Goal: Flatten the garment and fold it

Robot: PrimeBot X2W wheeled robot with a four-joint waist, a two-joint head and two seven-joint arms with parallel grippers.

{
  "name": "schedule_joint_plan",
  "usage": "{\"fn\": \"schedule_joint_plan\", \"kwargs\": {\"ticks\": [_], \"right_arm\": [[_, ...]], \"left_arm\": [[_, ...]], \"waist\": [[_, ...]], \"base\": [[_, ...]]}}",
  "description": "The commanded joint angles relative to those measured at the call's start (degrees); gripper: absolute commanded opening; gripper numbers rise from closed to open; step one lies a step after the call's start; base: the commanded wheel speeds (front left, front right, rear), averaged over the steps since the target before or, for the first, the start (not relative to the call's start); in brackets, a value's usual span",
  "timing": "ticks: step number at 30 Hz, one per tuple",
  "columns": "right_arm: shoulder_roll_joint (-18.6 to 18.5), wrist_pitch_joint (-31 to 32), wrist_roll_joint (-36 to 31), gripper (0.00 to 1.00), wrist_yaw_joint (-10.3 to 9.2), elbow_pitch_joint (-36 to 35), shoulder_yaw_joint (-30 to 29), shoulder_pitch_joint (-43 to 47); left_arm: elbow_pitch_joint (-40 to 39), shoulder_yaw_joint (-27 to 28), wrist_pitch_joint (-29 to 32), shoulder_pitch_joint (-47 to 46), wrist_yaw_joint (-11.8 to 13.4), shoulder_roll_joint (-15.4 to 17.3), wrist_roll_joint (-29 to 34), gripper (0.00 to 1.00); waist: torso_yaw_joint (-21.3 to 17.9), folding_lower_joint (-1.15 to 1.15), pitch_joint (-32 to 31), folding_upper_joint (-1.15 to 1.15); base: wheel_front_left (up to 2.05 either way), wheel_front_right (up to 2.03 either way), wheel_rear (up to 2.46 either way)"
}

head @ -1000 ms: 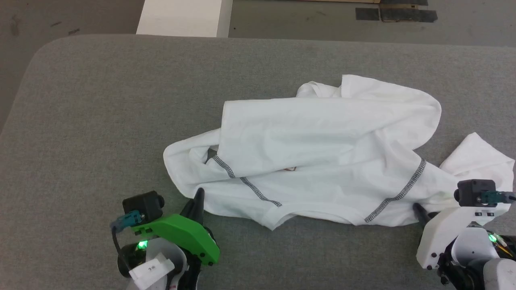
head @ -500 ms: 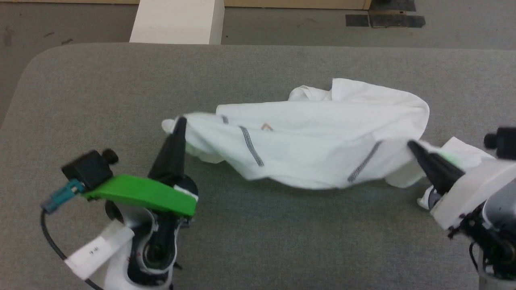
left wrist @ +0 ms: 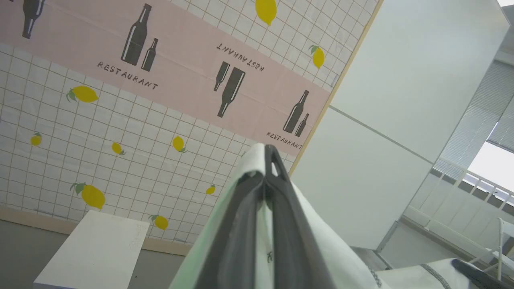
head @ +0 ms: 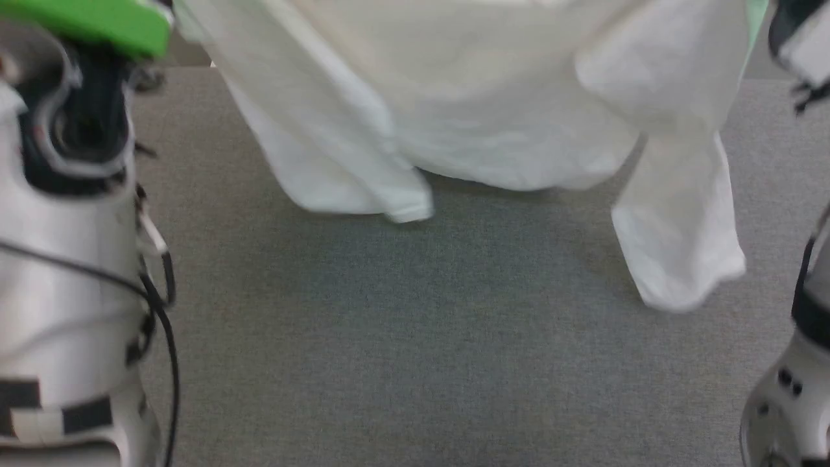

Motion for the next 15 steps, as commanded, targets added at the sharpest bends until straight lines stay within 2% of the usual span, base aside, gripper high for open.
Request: {"fn": "schedule_joint_plan", "kwargs": {"ticks": [1,7,10,15], "right_arm": [[0.17,0.13,-1.02,0.0,-0.09,2.63,-0.64,-3.4],[0.37,-3.3,-5.69,0.0,-0.09,15.81,-0.8,-18.39],[0.38,-8.45,-8.57,0.0,-0.09,22.37,-0.45,-26.07],[0.39,-17.92,-11.44,0.0,-0.09,30.21,1.42,-36.28]], "left_arm": [[2.54,-0.2,0.25,-3.41,0.22,0.91,1.38,0.0],[15.67,-1.78,-0.57,-16.87,0.7,3.5,6.22,0.0],[21.26,-2.3,-2.59,-23.16,1.19,4.22,8.65,0.0],[26.2,-3.02,-8.03,-31.46,1.27,5.17,12.33,0.0]], "waist": [[0.16,0.0,1.64,0.0],[0.21,0.0,6.63,0.0],[-0.1,0.0,9.56,0.0],[-0.34,0.0,13.69,0.0]], "base": [[0.0,0.0,0.0],[0.0,0.0,0.0],[0.0,0.0,0.0],[0.0,0.0,0.0]]}}
